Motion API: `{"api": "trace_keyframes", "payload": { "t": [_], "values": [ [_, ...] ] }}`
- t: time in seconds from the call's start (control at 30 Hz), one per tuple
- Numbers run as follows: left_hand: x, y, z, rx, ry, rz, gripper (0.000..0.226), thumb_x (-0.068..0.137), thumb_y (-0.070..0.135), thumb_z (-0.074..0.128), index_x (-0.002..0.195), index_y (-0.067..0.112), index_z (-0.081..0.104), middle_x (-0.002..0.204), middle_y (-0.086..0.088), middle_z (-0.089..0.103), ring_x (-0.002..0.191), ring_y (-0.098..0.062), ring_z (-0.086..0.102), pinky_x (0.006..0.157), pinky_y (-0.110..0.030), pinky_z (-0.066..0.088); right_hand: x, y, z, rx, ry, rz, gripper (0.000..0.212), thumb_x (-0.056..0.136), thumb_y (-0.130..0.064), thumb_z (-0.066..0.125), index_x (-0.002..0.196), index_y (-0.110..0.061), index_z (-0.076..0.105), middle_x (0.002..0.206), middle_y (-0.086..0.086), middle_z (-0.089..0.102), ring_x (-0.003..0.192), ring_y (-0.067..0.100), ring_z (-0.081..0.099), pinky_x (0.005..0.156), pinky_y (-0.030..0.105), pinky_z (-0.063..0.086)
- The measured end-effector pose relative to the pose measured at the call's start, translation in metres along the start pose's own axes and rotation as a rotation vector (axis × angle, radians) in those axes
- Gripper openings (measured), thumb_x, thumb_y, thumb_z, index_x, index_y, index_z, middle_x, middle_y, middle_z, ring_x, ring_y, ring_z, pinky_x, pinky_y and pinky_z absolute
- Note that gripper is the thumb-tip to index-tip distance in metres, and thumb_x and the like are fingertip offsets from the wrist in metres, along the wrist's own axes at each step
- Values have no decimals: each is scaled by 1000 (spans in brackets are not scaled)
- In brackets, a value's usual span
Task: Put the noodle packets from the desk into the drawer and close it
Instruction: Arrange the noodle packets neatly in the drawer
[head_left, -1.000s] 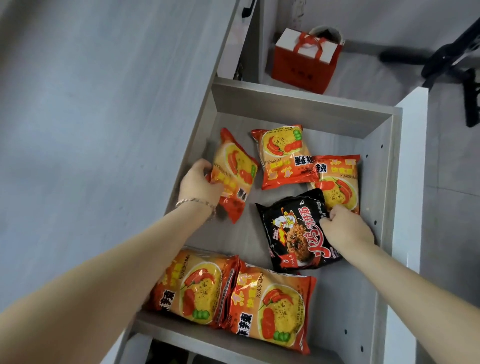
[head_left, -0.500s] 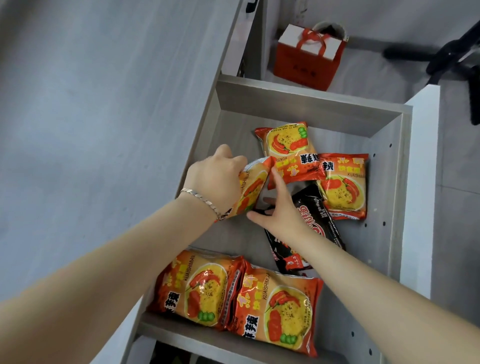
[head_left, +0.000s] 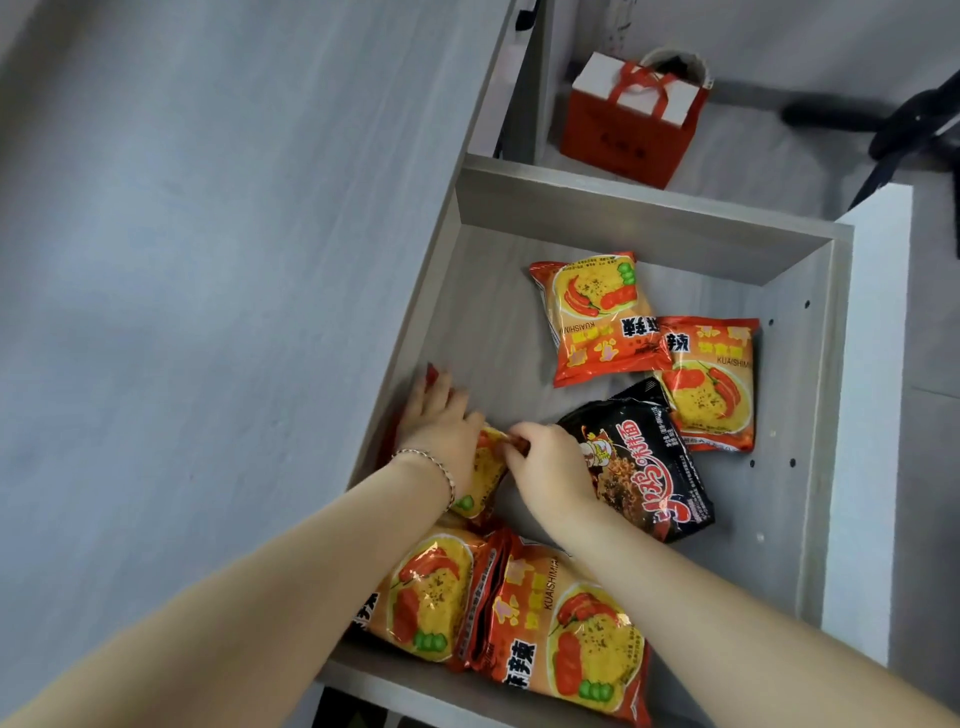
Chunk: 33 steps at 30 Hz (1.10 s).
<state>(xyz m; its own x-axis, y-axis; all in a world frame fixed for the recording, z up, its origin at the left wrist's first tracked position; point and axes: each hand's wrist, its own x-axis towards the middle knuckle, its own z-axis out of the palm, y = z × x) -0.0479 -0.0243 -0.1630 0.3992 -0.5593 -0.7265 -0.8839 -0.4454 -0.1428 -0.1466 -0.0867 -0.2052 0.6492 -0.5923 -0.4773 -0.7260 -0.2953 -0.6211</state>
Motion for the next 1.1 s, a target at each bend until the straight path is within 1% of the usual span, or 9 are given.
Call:
{"api": "trace_keyframes", "payload": {
  "t": [0.13,0.23,0.37,0.57,0.67,0.77,0.9,1.0,1.1],
  "values": [
    [4,5,9,43,-79,15,62,85,49,47,139,20,35,144,-8,40,136,-32,29,118,-53,5,8,2,-2,-164,-261,-128,28,88,-13,49,111,-11,64,113,20,65,107,36,59,87,38,49],
    [5,9,3,-92,-162,-2,64,82,58,46,139,30,32,144,-13,36,135,-39,26,109,-60,22,22,2,-23,-36,-106,-39,33,87,-15,52,120,-12,58,107,18,69,102,33,64,89,38,51],
    [9,3,1,-120,-153,-41,64,84,63,47,139,33,34,147,-8,33,137,-34,22,106,-54,27,50,-1,-56,616,395,524,33,88,-24,58,112,-6,47,91,11,60,77,28,65,78,35,53],
    [13,-4,7,-272,-91,-149,60,86,65,39,134,29,44,146,-2,36,141,-31,15,115,-48,18,77,-6,-82,1139,254,962,33,90,-27,58,116,-7,59,67,4,47,52,14,47,49,20,47],
    [9,0,5,-449,11,-241,55,91,61,30,124,25,55,136,-4,49,136,-27,31,115,-44,18,66,-8,-83,1186,257,873,8,88,-20,62,86,-13,58,86,6,57,56,11,47,44,16,42],
    [-3,9,-10,-1190,350,-389,43,94,47,42,117,15,60,118,-5,64,110,-21,57,98,-32,39,42,-12,-80,1334,268,606,8,93,-12,52,86,-14,55,98,3,58,69,10,52,55,20,42],
    [-11,16,-36,-2287,-52,-360,61,78,52,66,124,17,45,115,-3,59,102,-28,65,93,-45,52,-10,-22,-66,1310,39,343,17,95,-14,47,93,-23,61,91,-6,65,77,8,58,59,19,44],
    [-10,14,-42,-1993,118,-440,61,73,38,77,123,22,46,104,0,63,87,-19,64,80,-33,55,-40,-19,-57,1069,-135,220,18,91,-13,54,86,-24,67,85,-11,71,75,3,64,60,17,49],
    [-13,-2,-41,-1614,229,-272,71,72,29,79,133,21,43,112,0,62,95,-19,62,87,-34,54,-47,0,-57,934,-241,275,17,85,-7,61,91,-22,66,90,-9,71,81,6,67,71,20,53]
  ]
}}
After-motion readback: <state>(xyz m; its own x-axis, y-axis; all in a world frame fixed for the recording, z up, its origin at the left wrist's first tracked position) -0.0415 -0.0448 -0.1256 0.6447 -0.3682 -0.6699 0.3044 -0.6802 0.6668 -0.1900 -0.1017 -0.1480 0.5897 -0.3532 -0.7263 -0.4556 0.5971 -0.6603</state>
